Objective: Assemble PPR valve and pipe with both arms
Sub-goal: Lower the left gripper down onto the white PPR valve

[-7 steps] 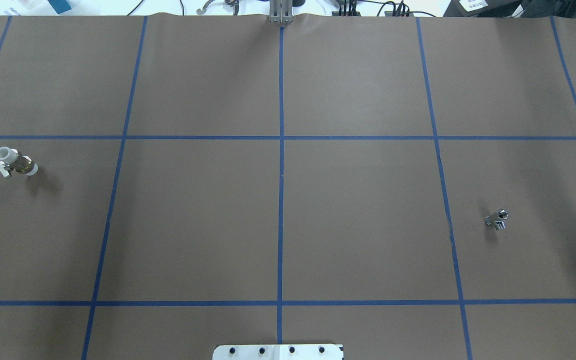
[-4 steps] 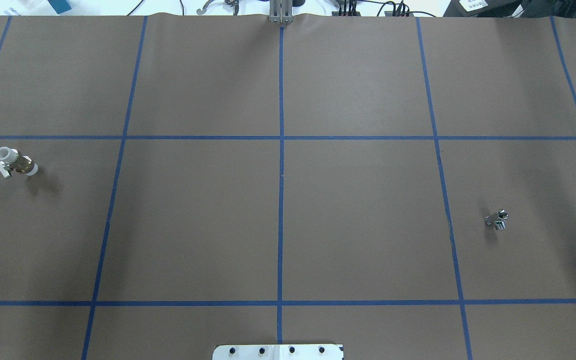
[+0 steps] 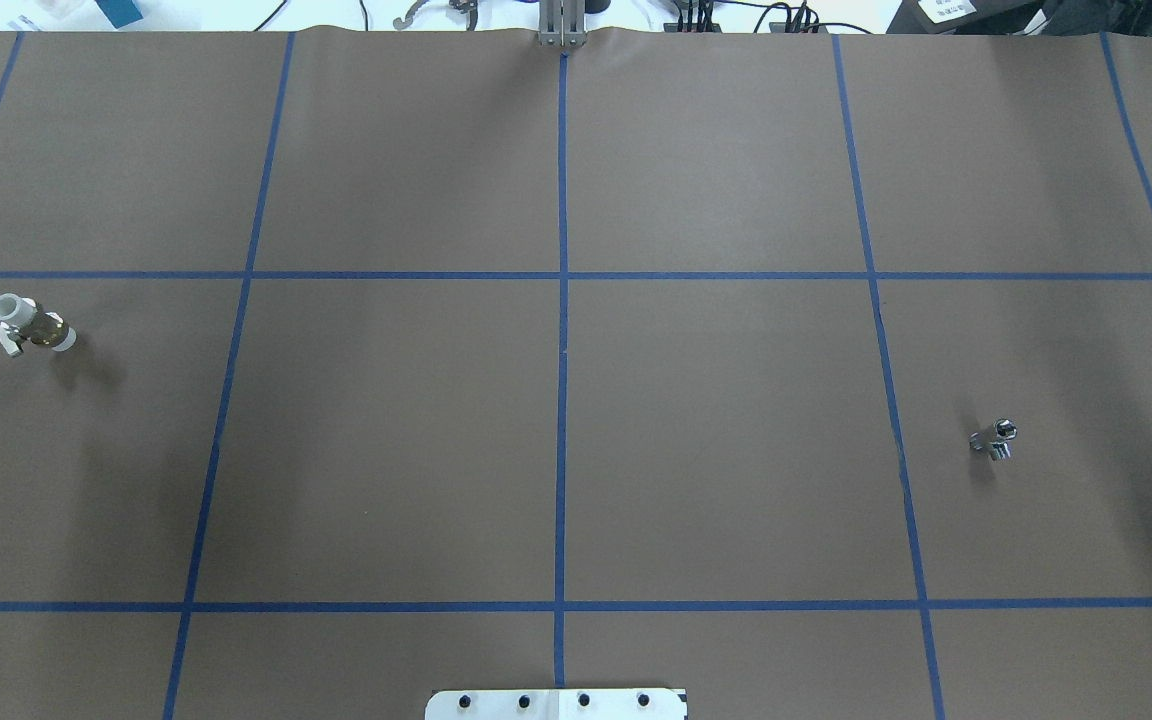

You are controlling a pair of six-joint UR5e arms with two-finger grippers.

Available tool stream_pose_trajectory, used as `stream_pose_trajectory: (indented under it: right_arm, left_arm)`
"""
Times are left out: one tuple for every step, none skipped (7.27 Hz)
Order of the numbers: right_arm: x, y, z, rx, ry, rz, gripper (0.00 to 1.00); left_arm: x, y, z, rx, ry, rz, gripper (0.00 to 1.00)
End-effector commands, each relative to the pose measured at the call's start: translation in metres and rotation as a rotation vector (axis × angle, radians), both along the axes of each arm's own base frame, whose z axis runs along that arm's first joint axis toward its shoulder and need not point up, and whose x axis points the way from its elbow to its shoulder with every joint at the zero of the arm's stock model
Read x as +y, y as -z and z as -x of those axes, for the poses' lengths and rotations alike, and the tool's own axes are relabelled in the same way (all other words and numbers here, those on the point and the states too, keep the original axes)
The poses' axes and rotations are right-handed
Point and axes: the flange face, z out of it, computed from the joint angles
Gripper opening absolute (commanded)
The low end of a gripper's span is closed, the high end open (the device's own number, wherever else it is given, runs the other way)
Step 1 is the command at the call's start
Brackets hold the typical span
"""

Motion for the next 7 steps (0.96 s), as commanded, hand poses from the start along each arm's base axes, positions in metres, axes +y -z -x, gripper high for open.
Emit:
stream_pose_trajectory:
  right_arm:
    - [0.0, 0.0, 0.001, 0.001, 0.0, 0.002, 1.0]
    - [0.0, 0.0, 0.001, 0.001, -0.001, 0.002, 1.0]
    - [-0.002, 0.002, 0.002, 0.0, 0.001, -0.003, 1.0]
    - [-0.002, 0.001, 0.002, 0.001, 0.002, 0.0, 1.0]
    - [-0.002, 0.002, 0.002, 0.0, 0.002, -0.003, 1.0]
    - [-0.002, 0.002, 0.004, 0.001, 0.005, -0.001, 1.0]
    - [-0.002, 0.003, 0.005, 0.0, 0.007, -0.004, 1.0]
  left_arm:
    - [-0.027, 0.001, -0.03, -0.025, -0.003, 0.007, 1.0]
    - [-0.029, -0.004, -0.032, -0.031, -0.005, 0.009, 0.99]
    - [-0.03, -0.01, -0.033, -0.035, -0.009, 0.013, 0.99]
    - [-0.032, -0.015, -0.038, -0.031, -0.017, 0.005, 0.98]
    - [-0.036, -0.022, -0.041, -0.025, -0.018, -0.008, 0.97]
    - [-0.037, -0.029, -0.042, -0.02, -0.018, -0.017, 0.96]
    - [-0.037, -0.031, -0.042, -0.021, -0.018, -0.016, 0.94]
